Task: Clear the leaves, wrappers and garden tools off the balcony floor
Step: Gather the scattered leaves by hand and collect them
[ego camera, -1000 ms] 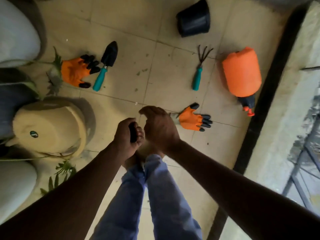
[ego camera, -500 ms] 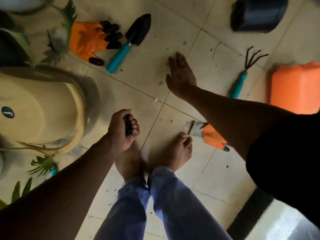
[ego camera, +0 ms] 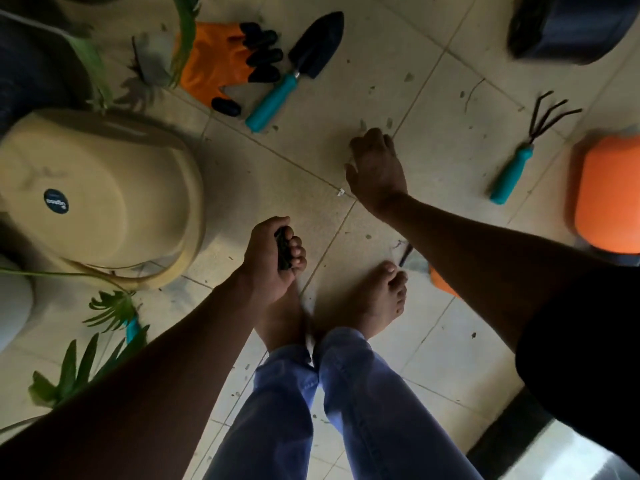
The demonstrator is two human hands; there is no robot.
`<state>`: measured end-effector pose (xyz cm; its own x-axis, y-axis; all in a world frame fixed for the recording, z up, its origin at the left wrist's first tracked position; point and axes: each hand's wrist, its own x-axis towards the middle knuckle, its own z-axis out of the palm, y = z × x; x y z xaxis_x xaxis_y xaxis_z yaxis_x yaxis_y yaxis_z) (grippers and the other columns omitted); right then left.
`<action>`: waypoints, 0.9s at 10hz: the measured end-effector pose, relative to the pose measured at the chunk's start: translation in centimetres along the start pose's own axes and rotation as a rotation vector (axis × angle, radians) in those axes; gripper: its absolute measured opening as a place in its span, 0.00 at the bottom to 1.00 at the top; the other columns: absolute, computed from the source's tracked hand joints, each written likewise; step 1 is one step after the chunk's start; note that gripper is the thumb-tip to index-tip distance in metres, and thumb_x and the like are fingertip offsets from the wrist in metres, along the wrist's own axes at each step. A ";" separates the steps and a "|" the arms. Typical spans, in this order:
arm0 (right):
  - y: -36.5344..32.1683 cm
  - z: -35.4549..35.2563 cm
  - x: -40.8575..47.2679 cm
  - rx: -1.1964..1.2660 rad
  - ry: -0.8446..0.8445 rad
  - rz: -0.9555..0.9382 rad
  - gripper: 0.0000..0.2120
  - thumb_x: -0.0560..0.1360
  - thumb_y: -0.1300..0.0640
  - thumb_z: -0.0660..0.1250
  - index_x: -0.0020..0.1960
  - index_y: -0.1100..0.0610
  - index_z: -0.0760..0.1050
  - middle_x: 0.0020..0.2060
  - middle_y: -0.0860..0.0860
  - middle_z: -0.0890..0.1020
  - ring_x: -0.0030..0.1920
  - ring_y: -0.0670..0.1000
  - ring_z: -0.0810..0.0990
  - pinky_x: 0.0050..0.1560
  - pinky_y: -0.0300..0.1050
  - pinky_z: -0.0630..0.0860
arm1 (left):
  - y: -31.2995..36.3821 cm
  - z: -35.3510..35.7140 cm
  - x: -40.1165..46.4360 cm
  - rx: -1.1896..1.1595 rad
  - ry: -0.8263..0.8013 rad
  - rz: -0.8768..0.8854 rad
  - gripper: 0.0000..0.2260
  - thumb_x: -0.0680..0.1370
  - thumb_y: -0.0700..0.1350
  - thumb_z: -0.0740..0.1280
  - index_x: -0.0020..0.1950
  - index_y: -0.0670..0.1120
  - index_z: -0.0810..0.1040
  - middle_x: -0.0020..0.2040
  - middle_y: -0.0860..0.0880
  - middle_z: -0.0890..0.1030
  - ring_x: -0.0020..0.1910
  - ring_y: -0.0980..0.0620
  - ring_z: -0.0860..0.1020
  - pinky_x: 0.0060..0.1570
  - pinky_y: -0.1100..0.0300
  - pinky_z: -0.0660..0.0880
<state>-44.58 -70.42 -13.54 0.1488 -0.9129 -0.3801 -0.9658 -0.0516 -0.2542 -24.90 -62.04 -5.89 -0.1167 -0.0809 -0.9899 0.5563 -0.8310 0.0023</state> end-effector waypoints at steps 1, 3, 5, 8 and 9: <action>0.1 -0.3 1.2 0.111 0.022 0.080 0.23 0.78 0.57 0.71 0.70 0.62 0.71 0.65 0.60 0.73 0.64 0.58 0.74 0.64 0.48 0.77 | 0.1 -0.3 0.2 0.007 -0.009 0.008 0.16 0.82 0.47 0.62 0.34 0.48 0.69 0.28 0.50 0.68 0.24 0.54 0.67 0.24 0.65 0.64; 0.0 0.0 0.8 0.081 -0.038 0.049 0.12 0.80 0.64 0.65 0.62 0.62 0.76 0.59 0.60 0.78 0.57 0.57 0.80 0.57 0.47 0.80 | 0.0 -0.7 0.1 -0.001 -0.014 0.005 0.16 0.82 0.47 0.62 0.34 0.48 0.68 0.28 0.51 0.68 0.25 0.55 0.67 0.24 0.64 0.64; -0.3 0.2 1.3 0.032 -0.037 0.064 0.11 0.79 0.68 0.61 0.57 0.61 0.78 0.52 0.61 0.80 0.50 0.59 0.82 0.45 0.47 0.79 | -0.3 -0.6 0.0 0.012 -0.029 0.007 0.16 0.82 0.47 0.62 0.34 0.48 0.69 0.28 0.51 0.68 0.25 0.55 0.67 0.24 0.64 0.64; -0.8 0.2 -2.1 0.289 -0.140 0.164 0.11 0.73 0.66 0.64 0.51 0.53 0.76 0.40 0.48 0.82 0.39 0.50 0.82 0.37 0.46 0.83 | -0.4 -0.5 0.3 0.005 -0.020 0.016 0.16 0.82 0.47 0.62 0.34 0.48 0.69 0.29 0.51 0.68 0.25 0.55 0.67 0.23 0.64 0.65; -0.9 1.2 -3.8 0.311 -0.165 0.133 0.12 0.75 0.65 0.64 0.55 0.52 0.75 0.42 0.48 0.82 0.40 0.50 0.82 0.38 0.48 0.83 | -0.5 -0.5 0.4 0.000 -0.014 0.011 0.16 0.82 0.47 0.62 0.34 0.47 0.69 0.29 0.51 0.68 0.25 0.55 0.67 0.23 0.64 0.65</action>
<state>-44.00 -66.46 -12.92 0.0830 -0.8244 -0.5599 -0.8721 0.2118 -0.4411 -24.83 -61.35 -6.36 -0.1218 -0.0980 -0.9877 0.5579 -0.8298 0.0135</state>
